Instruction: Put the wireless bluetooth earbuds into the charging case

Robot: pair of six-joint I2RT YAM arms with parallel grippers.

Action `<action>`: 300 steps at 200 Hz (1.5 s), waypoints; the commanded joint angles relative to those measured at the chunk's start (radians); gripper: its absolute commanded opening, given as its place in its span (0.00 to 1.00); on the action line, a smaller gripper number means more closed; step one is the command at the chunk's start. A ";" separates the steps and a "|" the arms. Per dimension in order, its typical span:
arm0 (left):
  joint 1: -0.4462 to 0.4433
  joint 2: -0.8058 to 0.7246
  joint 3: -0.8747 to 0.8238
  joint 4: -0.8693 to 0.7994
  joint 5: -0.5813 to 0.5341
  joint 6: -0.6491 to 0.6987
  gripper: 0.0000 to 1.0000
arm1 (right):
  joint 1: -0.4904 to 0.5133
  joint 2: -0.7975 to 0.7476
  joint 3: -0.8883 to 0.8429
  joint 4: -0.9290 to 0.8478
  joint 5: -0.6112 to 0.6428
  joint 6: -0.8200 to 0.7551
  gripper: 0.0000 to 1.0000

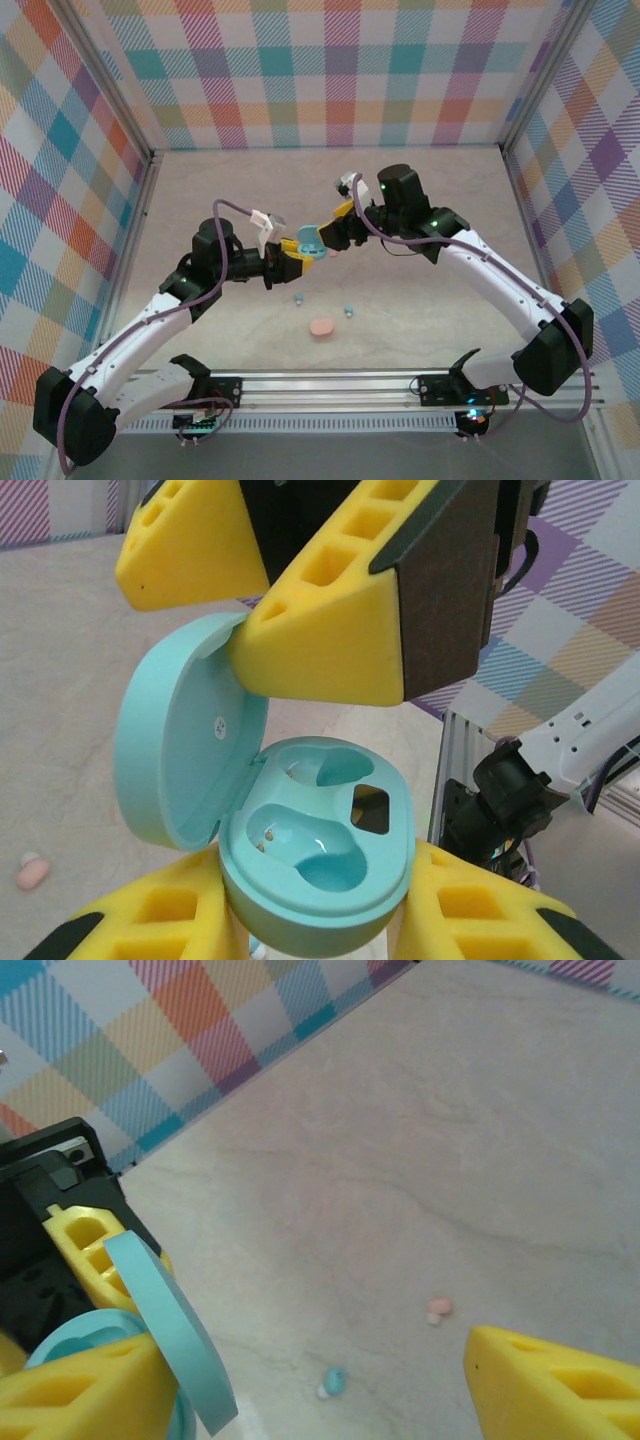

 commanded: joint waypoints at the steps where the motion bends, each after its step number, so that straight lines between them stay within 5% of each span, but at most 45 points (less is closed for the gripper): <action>1: -0.006 0.003 -0.005 0.084 0.078 0.066 0.00 | -0.032 -0.001 0.002 0.004 -0.119 0.085 0.74; 60: -0.007 0.092 0.072 -0.042 0.071 0.146 0.00 | -0.070 0.060 0.007 -0.006 -0.363 0.141 0.62; 119: -0.009 0.085 0.048 -0.033 0.010 0.206 0.00 | -0.081 0.023 0.016 -0.017 -0.288 0.180 0.75; 190: -0.006 0.092 0.046 -0.083 -0.053 0.175 0.00 | -0.082 -0.026 0.023 -0.052 -0.263 0.197 0.78; 263: -0.001 0.117 0.069 -0.151 -0.072 0.149 0.00 | -0.163 -0.146 -0.125 -0.309 0.139 0.265 0.73; 300: -0.001 0.108 0.071 -0.166 -0.072 0.147 0.00 | -0.199 -0.133 -0.251 -0.367 0.184 0.348 0.64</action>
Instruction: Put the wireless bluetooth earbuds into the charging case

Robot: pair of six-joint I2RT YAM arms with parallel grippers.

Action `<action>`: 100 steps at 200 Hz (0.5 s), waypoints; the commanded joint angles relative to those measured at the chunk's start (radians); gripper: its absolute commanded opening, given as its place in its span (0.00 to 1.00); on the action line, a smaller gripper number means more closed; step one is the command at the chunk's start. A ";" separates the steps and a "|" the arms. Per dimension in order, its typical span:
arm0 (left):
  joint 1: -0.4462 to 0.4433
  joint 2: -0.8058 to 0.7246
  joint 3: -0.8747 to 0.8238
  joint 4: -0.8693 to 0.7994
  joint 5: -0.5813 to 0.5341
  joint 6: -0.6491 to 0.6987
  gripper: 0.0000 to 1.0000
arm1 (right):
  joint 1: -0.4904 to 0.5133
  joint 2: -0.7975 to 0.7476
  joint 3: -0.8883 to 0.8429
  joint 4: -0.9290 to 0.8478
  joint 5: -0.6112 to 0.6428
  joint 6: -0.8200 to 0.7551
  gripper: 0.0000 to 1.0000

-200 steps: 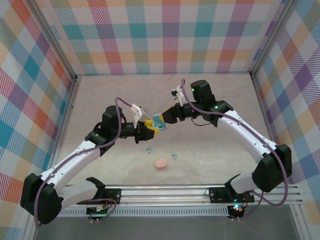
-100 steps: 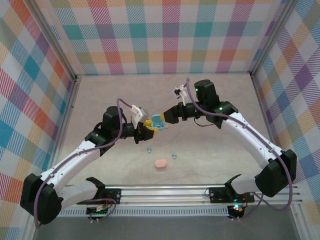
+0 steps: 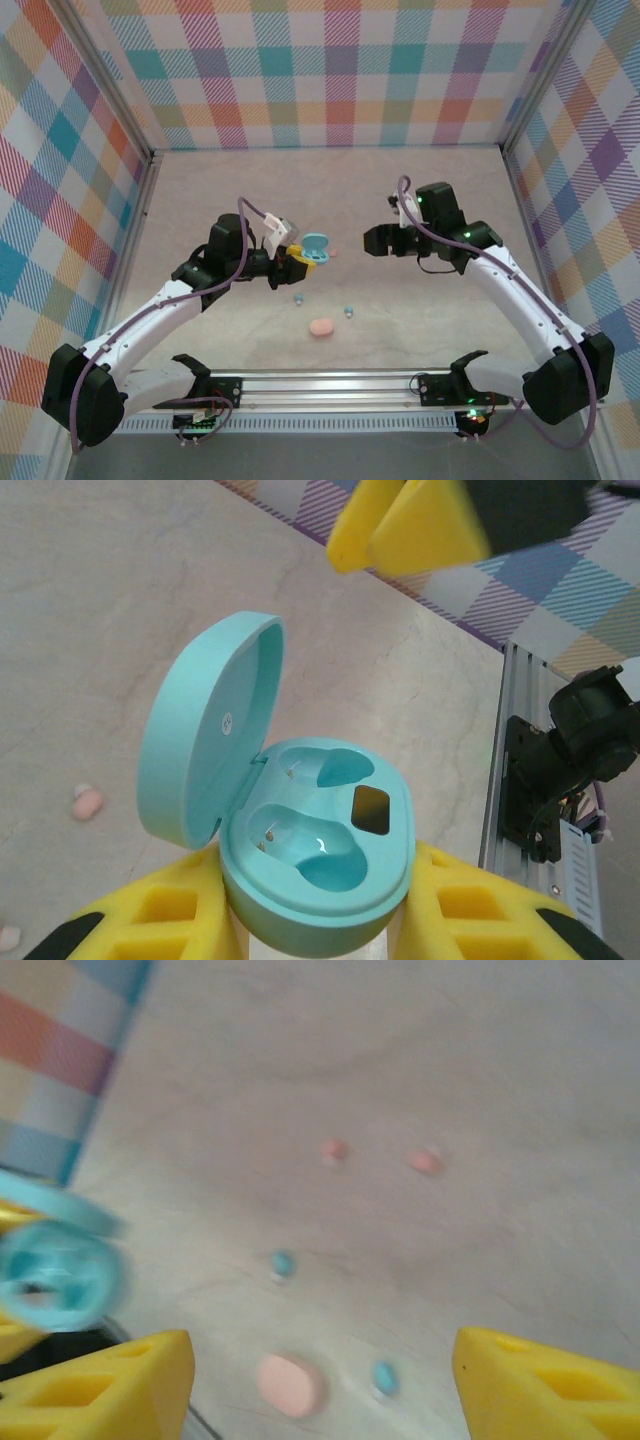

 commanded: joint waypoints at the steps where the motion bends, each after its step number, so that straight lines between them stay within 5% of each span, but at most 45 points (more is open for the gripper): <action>1: 0.000 -0.009 0.033 -0.022 -0.004 -0.012 0.00 | -0.004 0.028 -0.060 -0.107 0.079 0.087 0.63; 37: 0.000 -0.020 0.037 -0.032 -0.016 -0.014 0.00 | 0.072 0.106 -0.162 -0.067 0.060 0.149 0.53; 100: 0.000 -0.057 0.057 -0.077 -0.023 -0.004 0.00 | 0.217 0.282 -0.162 0.056 0.069 -0.019 0.39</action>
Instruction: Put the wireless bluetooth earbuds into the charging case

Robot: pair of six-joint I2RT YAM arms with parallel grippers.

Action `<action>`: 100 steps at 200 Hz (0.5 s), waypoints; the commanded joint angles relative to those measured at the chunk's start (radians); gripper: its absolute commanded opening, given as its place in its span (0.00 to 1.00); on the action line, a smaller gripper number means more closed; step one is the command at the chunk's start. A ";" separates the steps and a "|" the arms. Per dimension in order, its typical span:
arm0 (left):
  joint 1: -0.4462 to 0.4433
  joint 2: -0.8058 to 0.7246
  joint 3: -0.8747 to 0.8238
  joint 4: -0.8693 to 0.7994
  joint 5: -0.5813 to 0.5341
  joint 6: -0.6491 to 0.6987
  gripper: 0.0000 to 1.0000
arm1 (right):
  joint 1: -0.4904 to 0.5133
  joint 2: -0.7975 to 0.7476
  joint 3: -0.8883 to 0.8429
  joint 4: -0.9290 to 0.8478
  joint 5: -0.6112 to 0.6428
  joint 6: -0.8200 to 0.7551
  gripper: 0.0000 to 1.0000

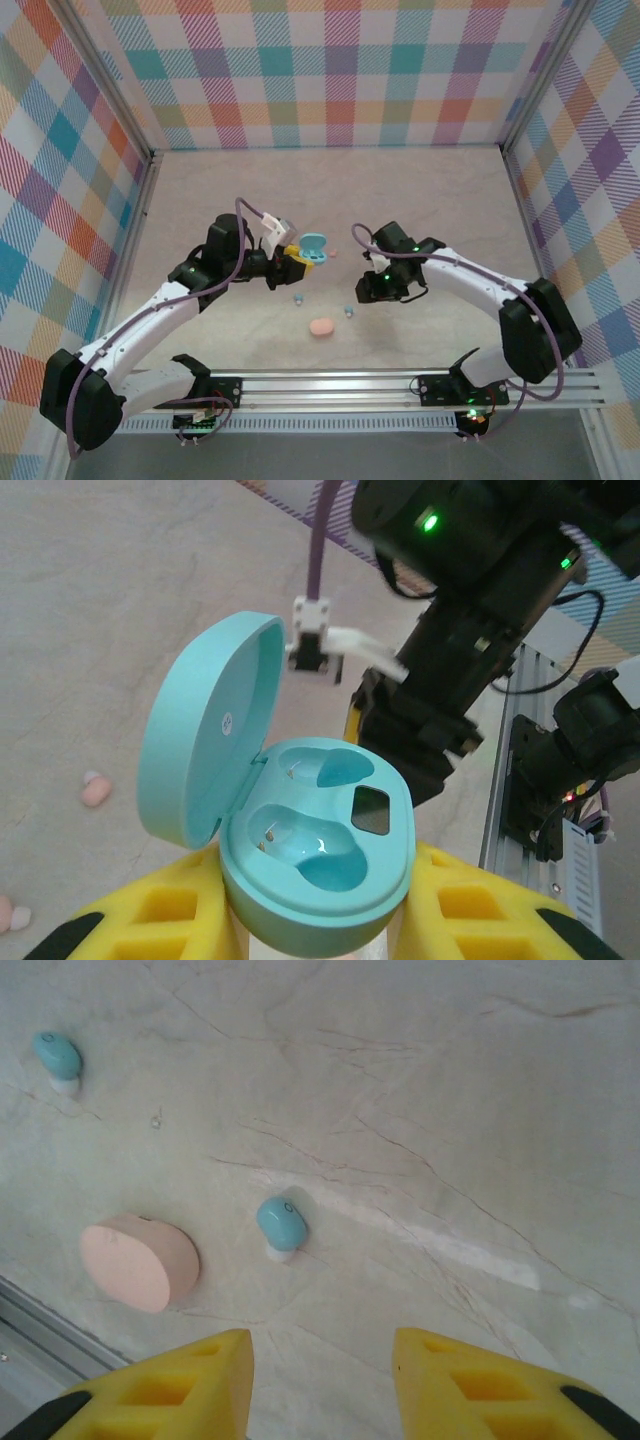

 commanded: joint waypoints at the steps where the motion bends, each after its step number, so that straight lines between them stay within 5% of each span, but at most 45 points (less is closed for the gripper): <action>1: 0.000 -0.030 0.044 -0.031 0.000 -0.001 0.00 | 0.032 0.037 0.023 0.060 0.001 -0.076 0.39; 100: 0.000 -0.108 0.049 -0.107 -0.035 -0.003 0.00 | 0.103 0.189 0.061 0.110 0.077 -0.115 0.36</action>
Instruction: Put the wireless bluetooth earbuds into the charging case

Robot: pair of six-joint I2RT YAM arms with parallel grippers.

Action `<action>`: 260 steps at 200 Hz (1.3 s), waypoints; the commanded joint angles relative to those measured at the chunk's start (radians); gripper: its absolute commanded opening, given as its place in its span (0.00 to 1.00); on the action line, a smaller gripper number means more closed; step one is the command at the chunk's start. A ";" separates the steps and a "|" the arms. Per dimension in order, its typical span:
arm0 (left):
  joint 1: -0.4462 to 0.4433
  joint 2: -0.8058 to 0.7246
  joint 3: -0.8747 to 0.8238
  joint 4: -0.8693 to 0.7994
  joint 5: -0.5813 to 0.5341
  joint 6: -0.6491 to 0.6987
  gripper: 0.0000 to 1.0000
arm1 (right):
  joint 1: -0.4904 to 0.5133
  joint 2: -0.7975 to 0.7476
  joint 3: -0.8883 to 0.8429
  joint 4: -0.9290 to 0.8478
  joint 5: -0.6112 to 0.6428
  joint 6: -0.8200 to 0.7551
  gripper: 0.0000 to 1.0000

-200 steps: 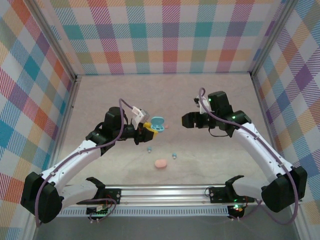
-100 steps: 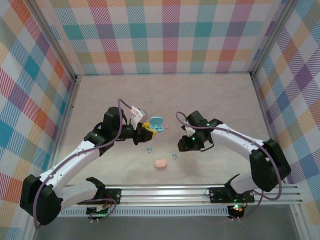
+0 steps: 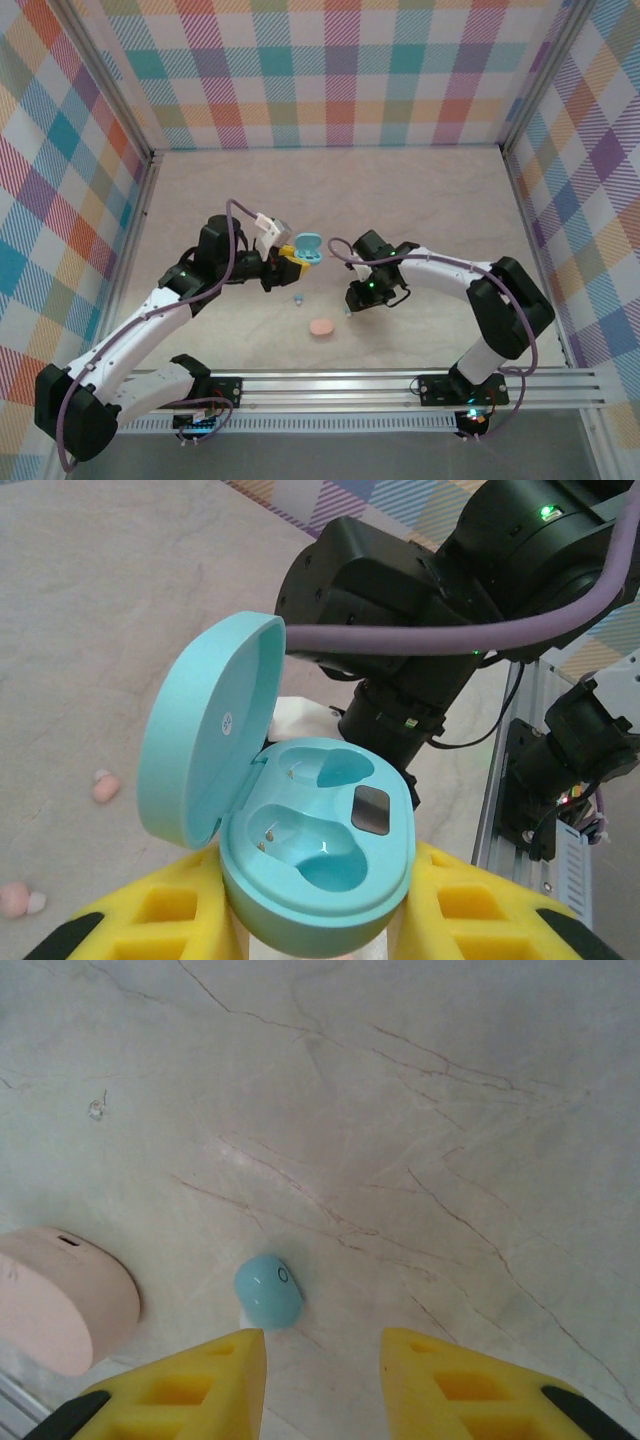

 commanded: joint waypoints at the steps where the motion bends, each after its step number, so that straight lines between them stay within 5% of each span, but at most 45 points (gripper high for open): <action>1: 0.000 -0.034 0.031 -0.028 -0.013 -0.004 0.00 | 0.012 0.026 0.043 0.017 0.023 -0.020 0.36; 260: 0.000 -0.084 0.025 -0.064 -0.047 -0.008 0.00 | 0.068 0.101 0.108 -0.121 0.087 0.011 0.26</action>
